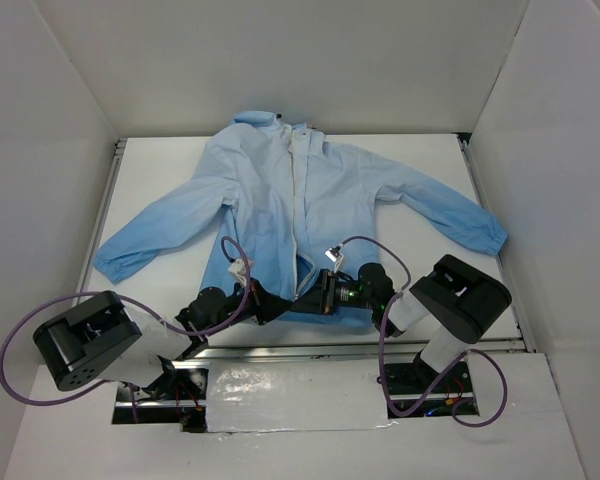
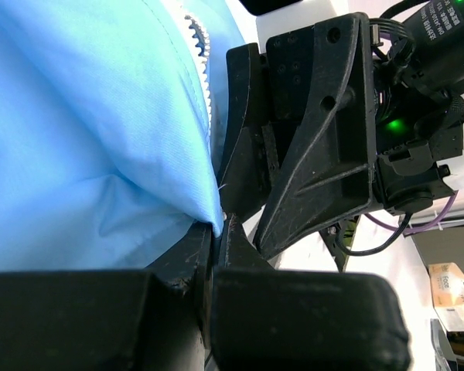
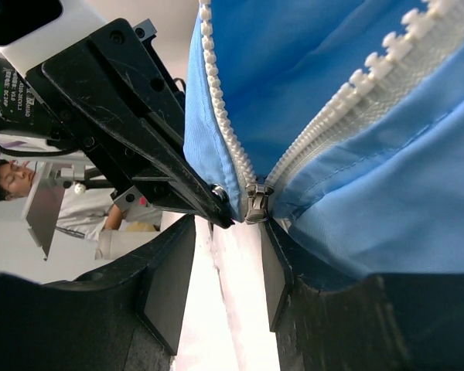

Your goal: Zip up the jacket

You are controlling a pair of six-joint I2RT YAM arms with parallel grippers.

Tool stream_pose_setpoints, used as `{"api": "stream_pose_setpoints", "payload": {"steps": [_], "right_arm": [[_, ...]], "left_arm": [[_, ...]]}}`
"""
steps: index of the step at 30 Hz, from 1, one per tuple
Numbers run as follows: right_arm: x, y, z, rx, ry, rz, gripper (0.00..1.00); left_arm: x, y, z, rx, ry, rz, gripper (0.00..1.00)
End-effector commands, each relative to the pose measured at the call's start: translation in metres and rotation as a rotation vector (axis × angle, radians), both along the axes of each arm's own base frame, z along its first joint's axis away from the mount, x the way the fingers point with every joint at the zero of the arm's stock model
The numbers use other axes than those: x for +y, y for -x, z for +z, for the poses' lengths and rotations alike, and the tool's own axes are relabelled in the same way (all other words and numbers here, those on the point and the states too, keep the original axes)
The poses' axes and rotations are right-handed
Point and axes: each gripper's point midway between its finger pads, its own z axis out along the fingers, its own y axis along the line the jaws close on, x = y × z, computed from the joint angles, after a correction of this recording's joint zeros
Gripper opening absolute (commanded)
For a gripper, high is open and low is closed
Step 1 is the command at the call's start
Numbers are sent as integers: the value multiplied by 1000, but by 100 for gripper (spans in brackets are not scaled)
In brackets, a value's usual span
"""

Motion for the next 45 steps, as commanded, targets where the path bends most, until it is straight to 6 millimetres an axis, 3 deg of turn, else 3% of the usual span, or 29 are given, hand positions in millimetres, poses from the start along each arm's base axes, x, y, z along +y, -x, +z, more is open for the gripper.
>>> {"api": "stream_pose_setpoints", "payload": {"steps": [1, 5, 17, 23, 41, 45], "right_arm": [[8, -11, 25, -112, -72, -18, 46], [4, -12, 14, -106, -39, -39, 46], [0, -20, 11, -145, 31, -62, 44], [3, -20, 16, -144, 11, -51, 36], [2, -20, 5, -91, 40, -61, 3], [2, -18, 9, -61, 23, -60, 2]], "left_arm": [[-3, 3, 13, -40, 34, -26, 0], [1, 4, 12, -39, 35, -13, 0], [5, 2, 9, -34, 21, 9, 0], [3, 2, 9, -31, 27, 5, 0], [2, 2, 6, -28, 23, -1, 0], [2, 3, 5, -28, 20, -1, 0]]}}
